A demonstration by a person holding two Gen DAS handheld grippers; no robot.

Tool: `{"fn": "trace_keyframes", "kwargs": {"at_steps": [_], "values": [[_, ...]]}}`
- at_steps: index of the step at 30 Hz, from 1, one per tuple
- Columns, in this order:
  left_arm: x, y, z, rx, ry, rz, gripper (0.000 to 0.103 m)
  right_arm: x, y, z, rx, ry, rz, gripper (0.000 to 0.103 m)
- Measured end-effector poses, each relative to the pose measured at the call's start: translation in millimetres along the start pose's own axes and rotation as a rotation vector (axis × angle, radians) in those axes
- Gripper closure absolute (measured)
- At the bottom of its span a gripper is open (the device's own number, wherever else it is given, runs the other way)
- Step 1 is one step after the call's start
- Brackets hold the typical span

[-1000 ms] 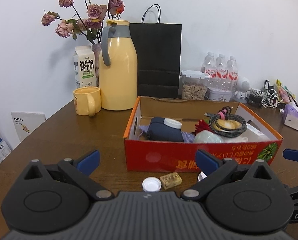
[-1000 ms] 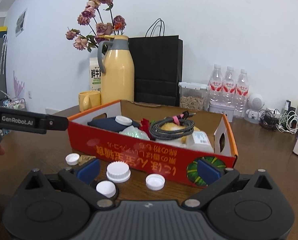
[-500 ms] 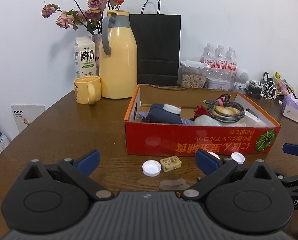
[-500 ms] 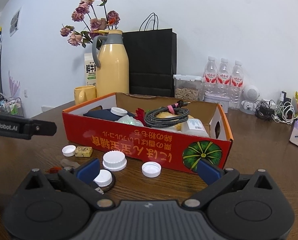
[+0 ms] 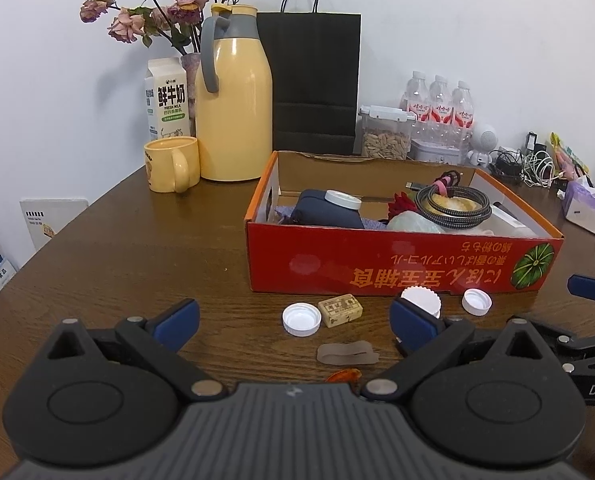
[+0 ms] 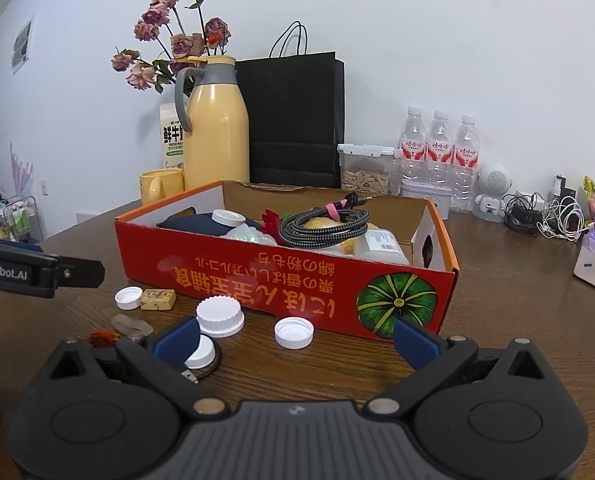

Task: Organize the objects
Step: 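Move both grippers back toward the remaining caps and small items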

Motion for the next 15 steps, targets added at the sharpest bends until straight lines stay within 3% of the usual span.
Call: {"fn": "trace_keyframes", "kwargs": {"at_steps": [15], "values": [[-4.6, -1.5, 4.2, -0.001, -0.026, -0.008, 0.0, -1.0, -1.1, 1.1, -0.009, 0.0, -0.008, 0.0]]}}
Point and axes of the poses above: each gripper's, at about its wrist camera, not at the fingertips, and z roughly the way its jaws point, y to its right, x to its top, the point moved 1 cm from there along z, roughly the way its jaws point
